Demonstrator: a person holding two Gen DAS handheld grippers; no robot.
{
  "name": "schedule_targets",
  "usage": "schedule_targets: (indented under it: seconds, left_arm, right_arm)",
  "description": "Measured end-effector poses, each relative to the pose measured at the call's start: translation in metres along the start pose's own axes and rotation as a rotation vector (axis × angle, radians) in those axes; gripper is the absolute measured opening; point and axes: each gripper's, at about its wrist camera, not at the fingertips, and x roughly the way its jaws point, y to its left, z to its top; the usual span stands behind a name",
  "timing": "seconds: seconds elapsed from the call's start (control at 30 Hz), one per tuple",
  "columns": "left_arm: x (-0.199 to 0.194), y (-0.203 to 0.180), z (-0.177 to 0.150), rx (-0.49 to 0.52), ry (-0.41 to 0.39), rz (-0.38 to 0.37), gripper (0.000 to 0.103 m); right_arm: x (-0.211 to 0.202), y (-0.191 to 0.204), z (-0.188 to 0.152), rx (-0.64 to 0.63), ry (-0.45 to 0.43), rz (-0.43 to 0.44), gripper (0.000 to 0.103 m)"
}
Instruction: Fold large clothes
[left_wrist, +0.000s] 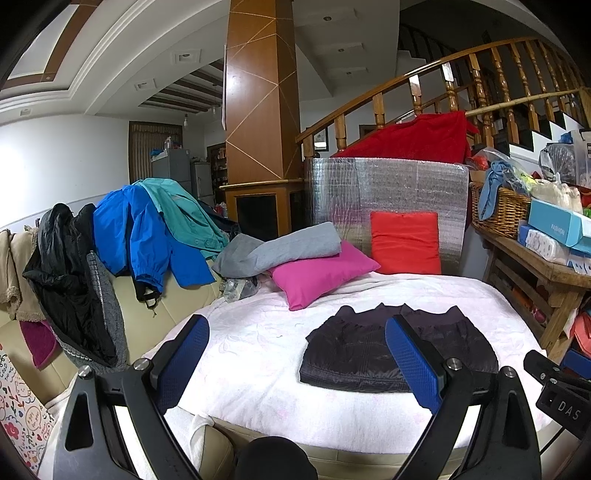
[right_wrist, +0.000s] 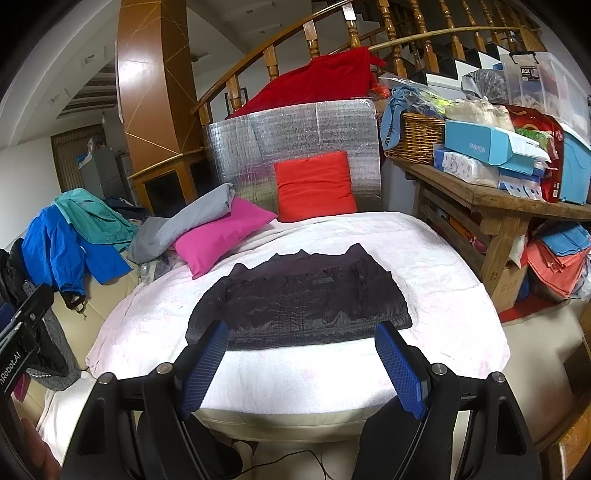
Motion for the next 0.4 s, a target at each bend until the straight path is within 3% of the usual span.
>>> schedule_targets:
  seconds: [0.17, 0.33, 0.4]
  left_arm:
    - [0.013, -0.009, 0.002, 0.012, 0.012, -0.023, 0.096]
    - [0.043, -0.026, 0.004, 0.039, 0.023, -0.177, 0.096]
    - [0.066, -0.029, 0.007, 0.038, 0.033, -0.181, 0.096]
  right_arm:
    - [0.013, -0.007, 0.004, 0.011, 0.011, -0.010, 0.084]
    - [0.039, -0.031, 0.019, 0.055, 0.003, -0.021, 0.084]
    - [0.051, -0.045, 0.030, 0.073, -0.009, -0.030, 0.084]
